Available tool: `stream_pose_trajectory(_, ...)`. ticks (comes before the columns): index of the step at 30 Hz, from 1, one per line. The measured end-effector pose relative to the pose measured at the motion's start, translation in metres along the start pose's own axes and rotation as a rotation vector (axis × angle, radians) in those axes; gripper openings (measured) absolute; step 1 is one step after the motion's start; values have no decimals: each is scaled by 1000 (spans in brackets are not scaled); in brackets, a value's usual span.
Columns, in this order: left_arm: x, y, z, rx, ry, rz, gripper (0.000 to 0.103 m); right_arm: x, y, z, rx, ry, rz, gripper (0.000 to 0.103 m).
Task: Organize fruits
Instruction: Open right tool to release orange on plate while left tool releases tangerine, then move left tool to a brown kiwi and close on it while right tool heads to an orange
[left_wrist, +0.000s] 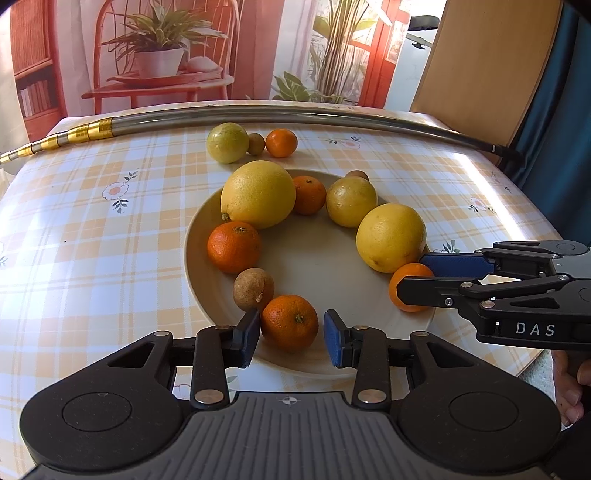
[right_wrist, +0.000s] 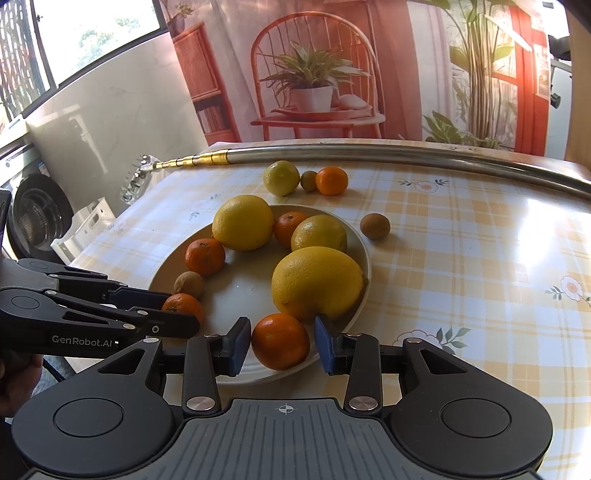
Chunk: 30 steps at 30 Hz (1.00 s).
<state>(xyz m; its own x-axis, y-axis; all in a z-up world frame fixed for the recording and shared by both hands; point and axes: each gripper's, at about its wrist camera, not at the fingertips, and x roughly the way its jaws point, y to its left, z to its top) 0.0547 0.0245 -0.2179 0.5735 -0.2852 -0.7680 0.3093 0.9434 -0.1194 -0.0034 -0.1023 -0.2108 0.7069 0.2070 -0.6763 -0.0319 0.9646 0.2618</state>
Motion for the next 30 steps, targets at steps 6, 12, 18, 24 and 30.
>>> stream_pose_trajectory(6, -2, 1, 0, 0, -8, 9, 40, -7, 0, 2, 0, -31, -14, 38)
stream_pose_trajectory(12, -9, 1, 2, 5, -41, 14, 40, -20, -1, 6, -12, -104, -41, 38)
stream_pose_trajectory(18, -18, 1, 7, 24, -84, 27, 40, -30, -8, 14, -25, -161, -95, 38)
stream_pose_trajectory(24, -29, 12, 22, -25, -128, 17, 40, -40, -22, 28, -30, -214, -148, 38)
stream_pose_trajectory(30, -41, 17, 50, -18, -187, 30, 40, -54, -44, 53, -18, -285, -200, 38)
